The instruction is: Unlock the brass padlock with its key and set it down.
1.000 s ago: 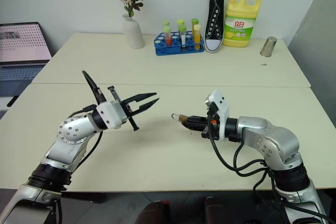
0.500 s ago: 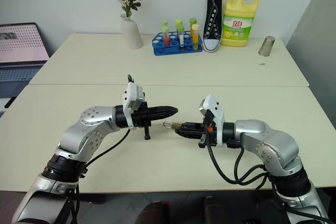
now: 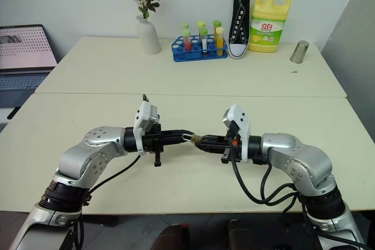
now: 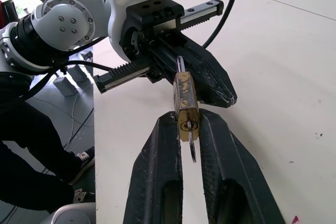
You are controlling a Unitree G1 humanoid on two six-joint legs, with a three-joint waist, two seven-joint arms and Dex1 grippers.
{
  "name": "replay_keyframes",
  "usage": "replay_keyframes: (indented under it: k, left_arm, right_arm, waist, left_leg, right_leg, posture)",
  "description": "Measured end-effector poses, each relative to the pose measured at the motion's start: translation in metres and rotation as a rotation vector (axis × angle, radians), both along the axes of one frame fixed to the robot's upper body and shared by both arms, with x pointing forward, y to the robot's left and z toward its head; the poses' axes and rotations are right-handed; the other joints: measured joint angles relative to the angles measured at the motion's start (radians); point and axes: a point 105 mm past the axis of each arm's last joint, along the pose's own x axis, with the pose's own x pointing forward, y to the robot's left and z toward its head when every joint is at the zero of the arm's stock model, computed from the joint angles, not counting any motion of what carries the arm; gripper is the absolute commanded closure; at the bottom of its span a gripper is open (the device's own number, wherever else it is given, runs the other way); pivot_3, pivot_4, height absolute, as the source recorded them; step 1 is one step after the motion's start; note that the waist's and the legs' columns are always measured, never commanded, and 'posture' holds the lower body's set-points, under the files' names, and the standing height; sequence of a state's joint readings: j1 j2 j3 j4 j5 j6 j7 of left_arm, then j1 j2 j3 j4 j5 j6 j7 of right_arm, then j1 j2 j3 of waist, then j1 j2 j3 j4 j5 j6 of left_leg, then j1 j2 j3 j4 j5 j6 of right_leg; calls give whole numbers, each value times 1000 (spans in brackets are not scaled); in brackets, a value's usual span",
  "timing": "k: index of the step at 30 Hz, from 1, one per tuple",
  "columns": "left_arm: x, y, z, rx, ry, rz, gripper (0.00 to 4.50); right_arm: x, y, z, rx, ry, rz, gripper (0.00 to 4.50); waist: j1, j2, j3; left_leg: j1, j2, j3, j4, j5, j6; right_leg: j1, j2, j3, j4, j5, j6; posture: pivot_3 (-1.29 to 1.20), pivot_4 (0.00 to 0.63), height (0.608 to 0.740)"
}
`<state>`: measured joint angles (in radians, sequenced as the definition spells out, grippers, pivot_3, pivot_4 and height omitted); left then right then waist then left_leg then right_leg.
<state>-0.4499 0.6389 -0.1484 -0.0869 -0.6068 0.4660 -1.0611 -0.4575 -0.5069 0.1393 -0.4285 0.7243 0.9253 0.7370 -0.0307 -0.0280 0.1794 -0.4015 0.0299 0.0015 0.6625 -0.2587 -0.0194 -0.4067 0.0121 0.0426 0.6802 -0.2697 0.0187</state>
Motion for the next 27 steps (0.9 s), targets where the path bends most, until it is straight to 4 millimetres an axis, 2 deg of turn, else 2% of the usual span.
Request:
replay_keyframes:
  k: [17,22,27]
  left_arm:
    - [-17,9,1,15,79,-45,4500]
    - [-26,5,11,-17,116,-85,4500]
    - [-26,6,14,-29,127,-80,4500]
  right_arm:
    - [7,-4,-3,-16,-9,-32,4368]
    - [9,-5,-5,-21,-4,-40,4368]
    - [9,-5,-6,-21,-3,-39,4368]
  waist:
    - [0,0,0]
    - [0,0,0]
    - [0,0,0]
  left_leg:
    - [0,0,0,0,0,0]
    - [0,0,0,0,0,0]
    - [0,0,0,0,0,0]
  right_leg:
    - [0,0,0,0,0,0]
    - [0,0,0,0,0,0]
    - [0,0,0,0,0,0]
  posture:
    - [0,150,740]
    - [0,150,740]
    - [0,150,740]
